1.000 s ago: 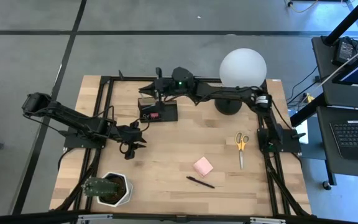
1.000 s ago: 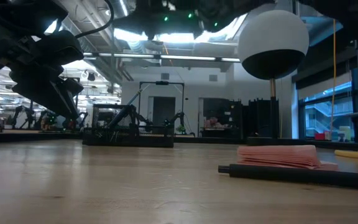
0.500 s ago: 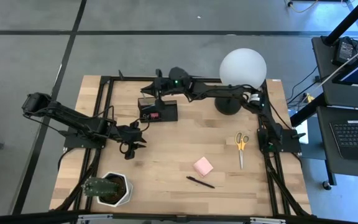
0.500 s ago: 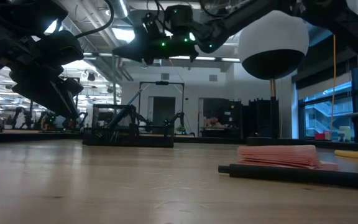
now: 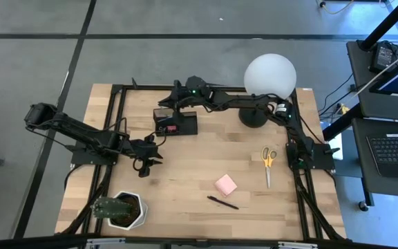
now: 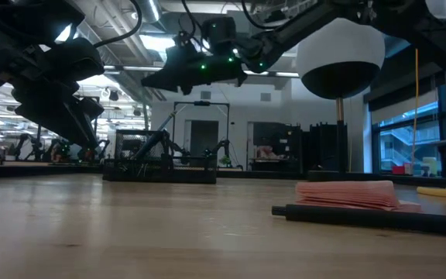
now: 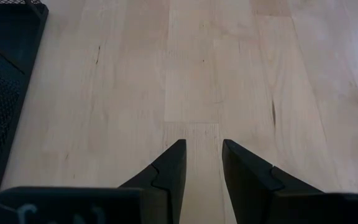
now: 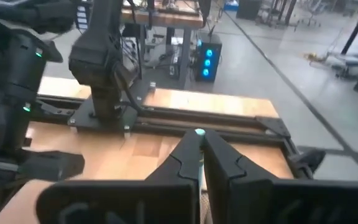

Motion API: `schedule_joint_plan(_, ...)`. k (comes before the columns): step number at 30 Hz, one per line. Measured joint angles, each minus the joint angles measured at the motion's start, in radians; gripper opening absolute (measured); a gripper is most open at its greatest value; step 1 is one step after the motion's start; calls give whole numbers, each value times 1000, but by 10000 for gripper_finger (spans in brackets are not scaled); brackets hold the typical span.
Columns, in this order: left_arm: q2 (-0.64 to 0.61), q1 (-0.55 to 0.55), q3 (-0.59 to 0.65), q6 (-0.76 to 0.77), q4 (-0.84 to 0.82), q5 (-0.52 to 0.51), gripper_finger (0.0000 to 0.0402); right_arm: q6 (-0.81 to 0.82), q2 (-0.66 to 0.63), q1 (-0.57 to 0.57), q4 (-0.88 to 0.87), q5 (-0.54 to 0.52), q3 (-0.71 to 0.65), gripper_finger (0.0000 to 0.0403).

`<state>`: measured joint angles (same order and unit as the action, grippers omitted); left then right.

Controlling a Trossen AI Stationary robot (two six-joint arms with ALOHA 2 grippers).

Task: Pick and place office supplies into organizer
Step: Put the light blue pencil into the desk organizer

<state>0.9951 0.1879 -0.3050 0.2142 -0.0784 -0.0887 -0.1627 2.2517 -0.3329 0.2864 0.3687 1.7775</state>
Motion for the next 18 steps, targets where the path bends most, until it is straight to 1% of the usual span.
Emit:
schedule_joint_plan(6, 0, 0, 0, 0, 0, 0, 97, 0, 1, -15, -94, -5, 0, 7)
schedule_joint_plan(14, 0, 0, 0, 0, 0, 0, 97, -2, 0, -19, -122, -16, 2, 9)
schedule_joint_plan(18, 0, 0, 0, 0, 0, 0, 98, -1, 0, -18, -122, -17, 2, 24)
